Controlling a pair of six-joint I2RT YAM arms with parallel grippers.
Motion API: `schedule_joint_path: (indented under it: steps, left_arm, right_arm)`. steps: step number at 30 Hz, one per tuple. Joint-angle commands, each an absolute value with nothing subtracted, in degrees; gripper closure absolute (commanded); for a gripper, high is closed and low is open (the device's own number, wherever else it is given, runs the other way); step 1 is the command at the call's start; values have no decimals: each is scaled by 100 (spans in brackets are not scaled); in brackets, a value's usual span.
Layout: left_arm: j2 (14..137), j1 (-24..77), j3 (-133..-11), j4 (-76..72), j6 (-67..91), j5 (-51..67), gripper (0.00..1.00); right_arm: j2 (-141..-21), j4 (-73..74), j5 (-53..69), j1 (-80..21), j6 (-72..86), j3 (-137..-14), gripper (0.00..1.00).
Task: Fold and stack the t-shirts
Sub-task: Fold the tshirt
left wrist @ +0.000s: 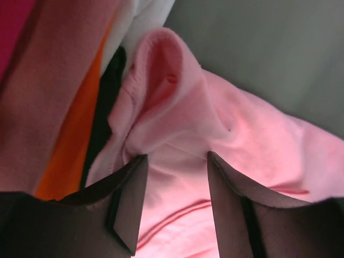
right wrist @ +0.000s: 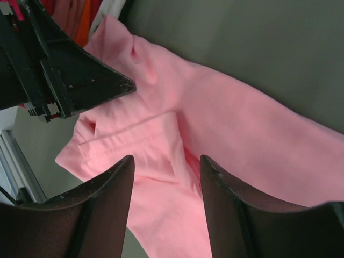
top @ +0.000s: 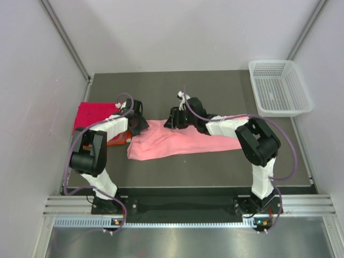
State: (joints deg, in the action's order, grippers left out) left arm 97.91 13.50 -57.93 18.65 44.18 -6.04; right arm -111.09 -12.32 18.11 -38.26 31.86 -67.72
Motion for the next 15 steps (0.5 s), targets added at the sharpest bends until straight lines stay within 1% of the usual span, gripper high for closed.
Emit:
schedule_joint_path:
  steps: [1,6,12,14,15]
  left_arm:
    - [9932,1301,-5915,2329,4570,-984,46]
    - [10019,1292,-5941,2382,4605,-1063,46]
    - [10134,1292,-6029,2435,4571,-1072,46]
    - [10134,1283,-6038,2443,4562,-1090,46]
    - [10134,1275,-6029,2443,4562,-1090,46]
  right_arm:
    - [-11337,-1239,1775,-4042,3067,-7215,49]
    - [-11540,-1354,1968,-4087,3103,-7277,51]
    - [-11768,-1143,1951,-4166,2918,-7462,56]
    - [-11795,-1143,2012,-4175,2883,-7479,66]
    - [-11769,-1134,2030,-4175,2857,-7471,77]
